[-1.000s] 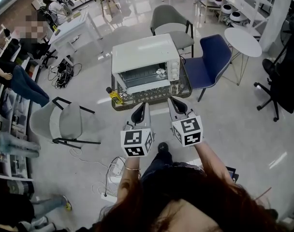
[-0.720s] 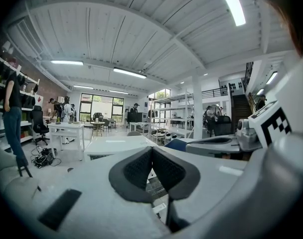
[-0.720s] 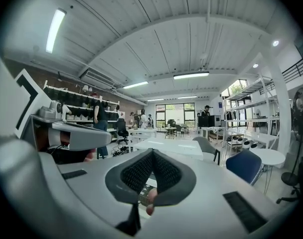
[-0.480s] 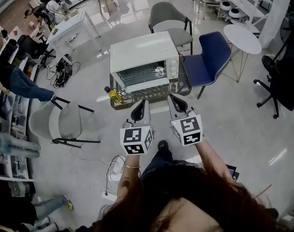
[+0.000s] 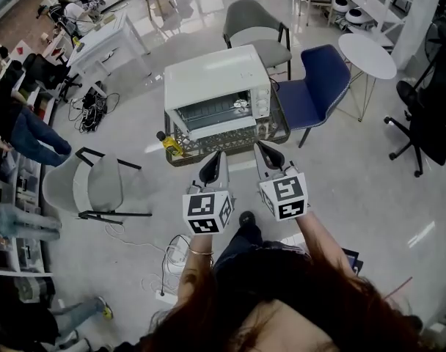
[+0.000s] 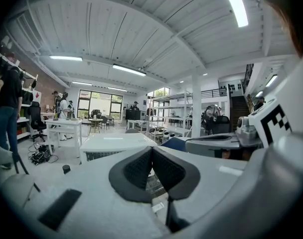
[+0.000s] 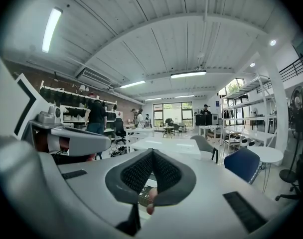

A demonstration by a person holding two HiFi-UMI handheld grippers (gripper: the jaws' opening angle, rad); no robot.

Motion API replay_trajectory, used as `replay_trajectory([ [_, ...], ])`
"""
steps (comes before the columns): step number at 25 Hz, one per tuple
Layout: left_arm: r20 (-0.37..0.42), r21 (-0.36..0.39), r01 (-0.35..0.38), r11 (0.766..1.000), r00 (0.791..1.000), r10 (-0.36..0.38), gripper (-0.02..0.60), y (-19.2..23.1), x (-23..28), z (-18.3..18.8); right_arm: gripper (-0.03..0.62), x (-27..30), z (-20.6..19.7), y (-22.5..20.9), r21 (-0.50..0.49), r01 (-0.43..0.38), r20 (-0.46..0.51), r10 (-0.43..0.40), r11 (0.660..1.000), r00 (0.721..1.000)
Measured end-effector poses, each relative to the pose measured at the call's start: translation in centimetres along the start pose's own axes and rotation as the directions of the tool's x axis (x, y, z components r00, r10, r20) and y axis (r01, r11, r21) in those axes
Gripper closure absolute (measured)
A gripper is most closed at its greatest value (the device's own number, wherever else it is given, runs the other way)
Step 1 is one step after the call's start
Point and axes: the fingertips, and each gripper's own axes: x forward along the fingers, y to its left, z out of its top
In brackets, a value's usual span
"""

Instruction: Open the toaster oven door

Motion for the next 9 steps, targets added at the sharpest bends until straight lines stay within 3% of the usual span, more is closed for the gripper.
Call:
replay_trajectory([
  [9, -0.004, -0.012, 0.009, 1.0, 1.0, -0.009, 0.566, 0.95, 0.56, 0.05, 0.594, 1.01, -0.02, -0.12, 0.004, 0.007, -0.009, -0.007, 1.0, 1.0],
])
